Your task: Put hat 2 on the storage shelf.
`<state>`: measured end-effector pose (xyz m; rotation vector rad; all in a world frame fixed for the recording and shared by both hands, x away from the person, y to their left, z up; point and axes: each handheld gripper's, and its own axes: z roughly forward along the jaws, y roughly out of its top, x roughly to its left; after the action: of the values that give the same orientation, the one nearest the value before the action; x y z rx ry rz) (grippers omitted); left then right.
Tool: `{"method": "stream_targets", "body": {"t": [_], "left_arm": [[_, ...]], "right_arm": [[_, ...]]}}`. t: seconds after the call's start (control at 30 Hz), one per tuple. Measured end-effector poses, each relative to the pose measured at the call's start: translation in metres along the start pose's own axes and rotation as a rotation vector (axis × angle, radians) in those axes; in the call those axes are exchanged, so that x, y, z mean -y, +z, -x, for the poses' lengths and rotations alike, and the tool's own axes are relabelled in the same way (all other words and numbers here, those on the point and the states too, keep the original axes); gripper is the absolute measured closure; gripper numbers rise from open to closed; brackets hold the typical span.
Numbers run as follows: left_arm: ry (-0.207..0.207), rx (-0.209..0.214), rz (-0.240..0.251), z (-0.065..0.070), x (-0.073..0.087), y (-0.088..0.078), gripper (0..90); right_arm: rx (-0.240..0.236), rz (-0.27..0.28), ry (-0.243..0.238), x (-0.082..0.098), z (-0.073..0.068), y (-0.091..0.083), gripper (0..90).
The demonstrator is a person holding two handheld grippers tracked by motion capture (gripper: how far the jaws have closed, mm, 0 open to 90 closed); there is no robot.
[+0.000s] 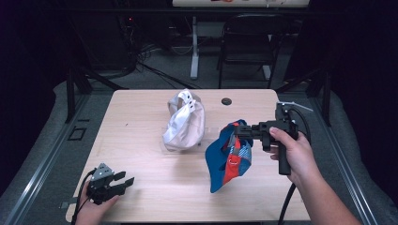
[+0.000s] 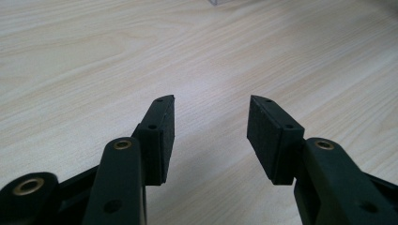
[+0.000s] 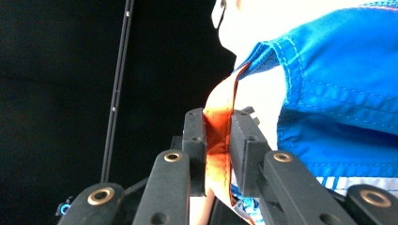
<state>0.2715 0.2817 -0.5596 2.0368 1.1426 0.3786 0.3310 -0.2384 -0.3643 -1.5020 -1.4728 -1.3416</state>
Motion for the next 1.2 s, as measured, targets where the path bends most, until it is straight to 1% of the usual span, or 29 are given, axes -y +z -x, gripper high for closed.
{"method": "stream_targets", "body": {"t": [0.03,0.07,0.27,0.3,0.37,0.4,0.47,0.5,0.53,0.67,0.7,0.83,0.87,0.93,1.0,1.03,1.07,1.13,1.17,1.2], "left_arm": [[0.001,0.000,-0.001,0.000,0.000,0.000,52.3],[0.001,0.000,-0.001,0.000,0.000,0.000,52.3],[0.005,0.001,0.000,0.000,0.000,0.000,52.3],[0.004,0.002,0.000,0.000,0.000,0.000,52.3],[0.006,0.002,-0.001,0.000,0.000,0.000,52.2],[0.005,0.003,-0.001,0.000,0.000,0.000,52.2],[0.006,0.003,-0.001,0.000,0.000,0.000,52.3],[0.008,0.004,-0.001,0.000,0.000,0.000,52.2],[0.008,0.004,-0.001,0.000,0.000,0.000,52.2],[0.008,0.004,0.001,0.000,-0.001,0.000,52.3],[0.008,0.005,0.008,0.000,0.000,0.001,52.2],[0.004,0.005,0.007,0.000,0.000,0.002,52.2],[0.001,0.007,0.007,0.001,0.000,0.002,52.3],[0.006,0.006,0.006,0.000,0.000,0.002,52.3],[0.005,0.006,0.007,0.000,0.000,0.002,52.3],[0.005,0.006,0.008,0.000,0.000,0.001,52.3],[0.010,0.006,0.007,-0.001,0.000,0.001,52.3],[0.011,0.007,-0.001,-0.001,-0.001,0.000,52.3],[0.011,0.006,0.000,-0.001,-0.001,0.000,52.3],[0.012,0.007,0.000,-0.001,-0.001,0.000,52.3]], "right_arm": [[-0.005,0.010,0.002,-0.001,0.000,-0.001,77.6],[-0.007,0.006,0.002,-0.002,-0.001,-0.002,77.6],[-0.012,0.035,0.011,-0.008,-0.007,-0.008,77.6],[-0.013,0.032,0.006,-0.009,-0.007,-0.009,77.6],[-0.009,0.048,0.010,-0.011,-0.011,-0.010,77.6],[-0.006,0.043,0.002,-0.013,-0.013,-0.011,77.6],[-0.002,0.046,0.001,-0.015,-0.015,-0.013,77.7],[-0.001,0.056,0.002,-0.017,-0.017,-0.013,77.6],[-0.001,0.052,0.001,-0.018,-0.019,-0.014,77.6],[-0.004,0.075,-0.004,-0.025,-0.027,-0.017,77.7],[-0.004,0.081,-0.004,-0.027,-0.028,-0.017,77.7],[0.006,0.099,-0.009,-0.034,-0.037,-0.018,77.6],[0.004,0.095,-0.015,-0.036,-0.039,-0.019,77.6],[0.001,0.105,-0.011,-0.040,-0.043,-0.019,77.6],[-0.002,0.111,-0.016,-0.043,-0.045,-0.019,77.6],[-0.003,0.122,-0.005,-0.046,-0.047,-0.019,77.6],[-0.004,0.116,-0.012,-0.047,-0.047,-0.019,77.6],[-0.005,0.132,-0.004,-0.050,-0.049,-0.019,77.6],[-0.010,0.133,-0.004,-0.054,-0.049,-0.019,77.6],[-0.010,0.133,-0.004,-0.054,-0.049,-0.019,77.6]]}}
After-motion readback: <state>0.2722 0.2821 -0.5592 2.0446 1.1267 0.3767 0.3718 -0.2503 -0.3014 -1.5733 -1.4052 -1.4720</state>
